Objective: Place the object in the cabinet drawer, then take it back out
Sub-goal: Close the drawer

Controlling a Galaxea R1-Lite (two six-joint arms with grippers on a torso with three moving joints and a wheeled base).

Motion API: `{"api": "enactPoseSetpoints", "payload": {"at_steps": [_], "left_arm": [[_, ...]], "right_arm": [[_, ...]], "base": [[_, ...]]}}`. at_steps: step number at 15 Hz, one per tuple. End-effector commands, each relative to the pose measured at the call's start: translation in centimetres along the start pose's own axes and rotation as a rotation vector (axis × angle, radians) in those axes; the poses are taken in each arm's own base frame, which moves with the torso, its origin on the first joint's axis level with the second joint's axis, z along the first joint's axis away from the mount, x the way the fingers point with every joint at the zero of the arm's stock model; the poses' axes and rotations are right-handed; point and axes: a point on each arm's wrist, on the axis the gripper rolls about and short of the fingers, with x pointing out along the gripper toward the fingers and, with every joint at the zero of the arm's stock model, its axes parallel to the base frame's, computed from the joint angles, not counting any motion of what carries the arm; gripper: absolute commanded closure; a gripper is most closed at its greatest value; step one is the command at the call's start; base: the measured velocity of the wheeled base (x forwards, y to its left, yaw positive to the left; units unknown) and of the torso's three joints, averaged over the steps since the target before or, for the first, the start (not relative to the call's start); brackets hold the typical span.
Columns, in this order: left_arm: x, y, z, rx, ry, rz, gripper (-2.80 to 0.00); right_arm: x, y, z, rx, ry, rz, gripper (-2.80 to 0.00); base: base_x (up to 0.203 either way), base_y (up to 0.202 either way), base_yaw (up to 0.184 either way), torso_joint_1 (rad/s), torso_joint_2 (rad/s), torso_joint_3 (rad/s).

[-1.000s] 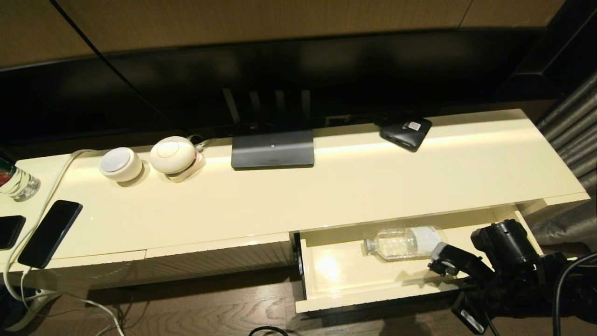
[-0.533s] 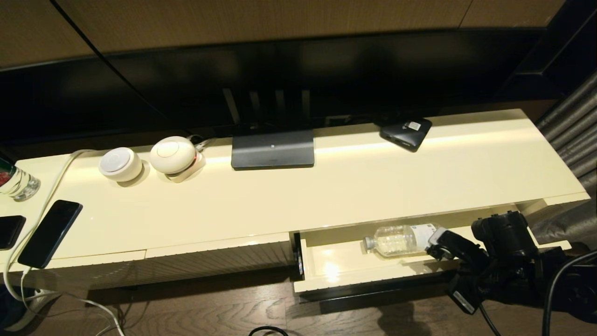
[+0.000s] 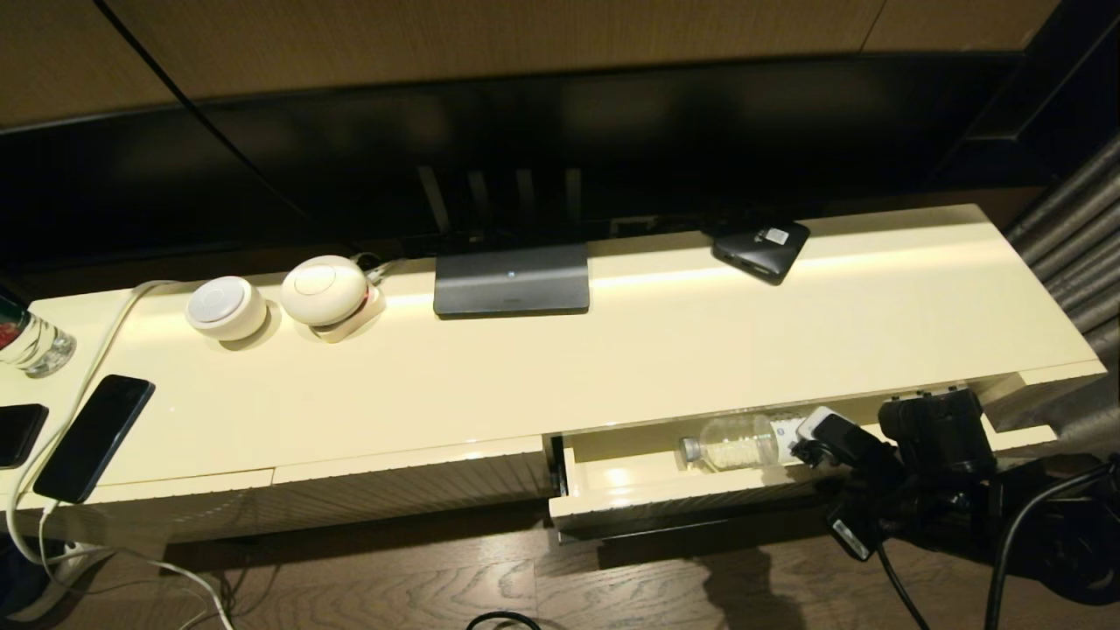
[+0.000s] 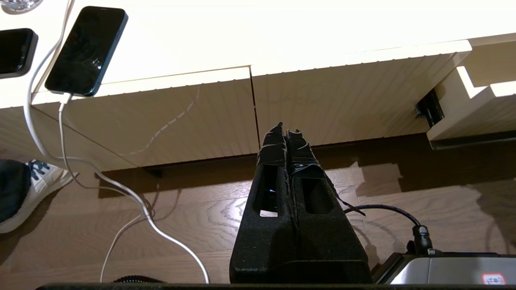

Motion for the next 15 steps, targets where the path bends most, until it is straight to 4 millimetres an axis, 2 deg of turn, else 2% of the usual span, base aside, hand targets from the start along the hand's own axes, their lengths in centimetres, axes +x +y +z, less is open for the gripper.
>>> {"api": "enactPoseSetpoints", "payload": {"at_steps": [1, 15], "left_arm": [[0.0, 0.0, -0.1, 0.000, 0.004, 0.000, 0.00], [0.0, 0.0, -0.1, 0.000, 0.004, 0.000, 0.00]], "right_arm": [[0.9, 0.1, 0.1, 0.004, -0.023, -0.028, 0.00], [4.1, -1.0, 2.2, 0.046, -0.157, -0.130, 0.00]], "base": [[0.000, 0.000, 0.000, 0.000, 0.00, 0.000], [0.000, 0.000, 0.000, 0.000, 0.00, 0.000]]}}
